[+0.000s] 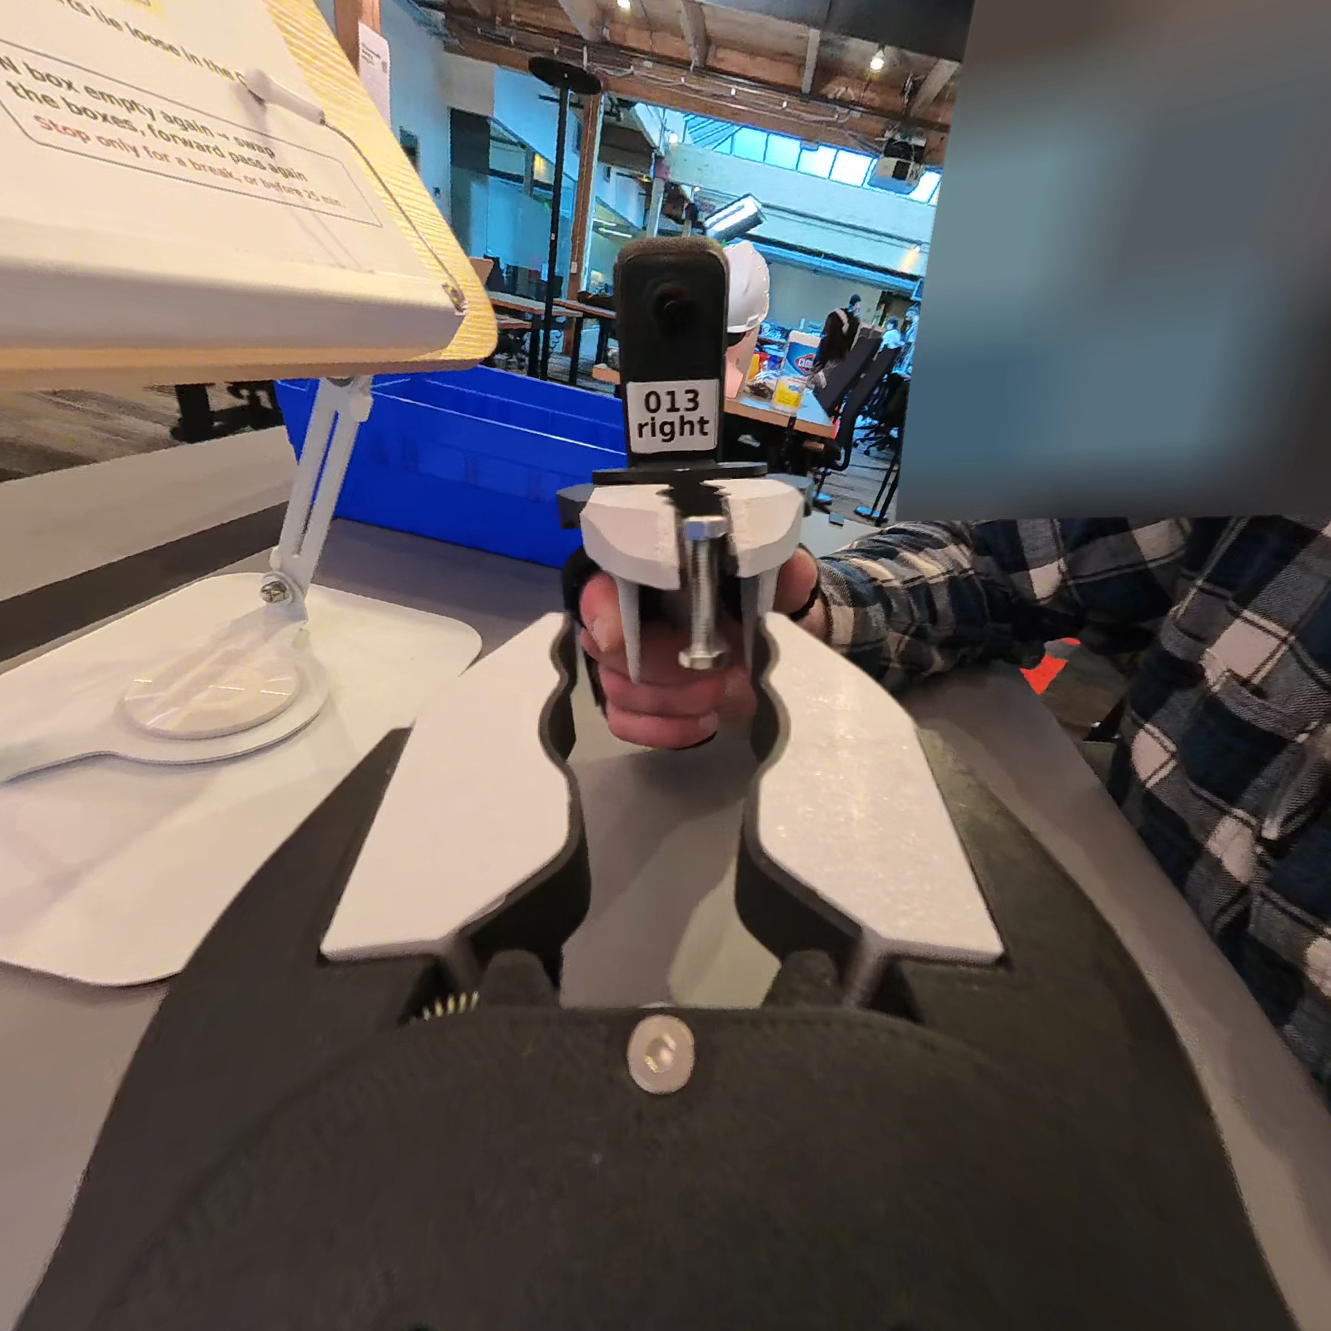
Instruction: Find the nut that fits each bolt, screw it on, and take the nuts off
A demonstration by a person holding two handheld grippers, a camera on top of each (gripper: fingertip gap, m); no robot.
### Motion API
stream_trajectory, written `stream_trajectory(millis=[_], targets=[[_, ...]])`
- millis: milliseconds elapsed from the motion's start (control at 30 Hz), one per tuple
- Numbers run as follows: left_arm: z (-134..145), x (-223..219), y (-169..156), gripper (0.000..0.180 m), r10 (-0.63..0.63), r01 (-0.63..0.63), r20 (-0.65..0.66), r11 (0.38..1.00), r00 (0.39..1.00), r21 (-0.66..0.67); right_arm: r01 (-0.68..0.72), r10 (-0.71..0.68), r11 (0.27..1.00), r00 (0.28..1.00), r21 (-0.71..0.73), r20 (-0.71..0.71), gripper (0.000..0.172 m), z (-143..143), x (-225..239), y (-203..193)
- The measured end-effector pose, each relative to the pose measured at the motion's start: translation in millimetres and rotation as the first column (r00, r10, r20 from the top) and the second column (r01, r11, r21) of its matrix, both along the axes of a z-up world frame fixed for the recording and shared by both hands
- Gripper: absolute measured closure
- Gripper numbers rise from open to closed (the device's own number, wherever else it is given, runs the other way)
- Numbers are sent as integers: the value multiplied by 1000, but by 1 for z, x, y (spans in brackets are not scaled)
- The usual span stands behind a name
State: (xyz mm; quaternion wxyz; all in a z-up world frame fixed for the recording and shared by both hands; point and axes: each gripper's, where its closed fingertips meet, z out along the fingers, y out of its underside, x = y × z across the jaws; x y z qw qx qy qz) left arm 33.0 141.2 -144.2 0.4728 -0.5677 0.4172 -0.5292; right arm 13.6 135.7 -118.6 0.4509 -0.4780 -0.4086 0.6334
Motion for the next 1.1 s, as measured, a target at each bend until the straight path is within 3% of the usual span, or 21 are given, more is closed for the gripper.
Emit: stream_trajectory(millis=[100,267,567,900,1100], targets=[[2,3,-5,130,-56,59,49,996,997,-67,-6,6,1000,1000,-17,-11,162,1,1,0],[-13,10,-7,132,-58,56,-46,997,997,-44,-12,12,1000,1000,-1,-10,162,2,0,-3],[-18,11,-10,170,-44,46,-105,999,993,18,4,-4,1000,1000,5,2,162,0,1,0],[-15,11,-5,155,4,1,-95,999,995,49,12,-12,1000,1000,26,12,162,-1,1,0],[-15,13,-8,170,3,4,-100,997,995,74,13,-13,1000,1000,20,10,162,-1,0,0]])
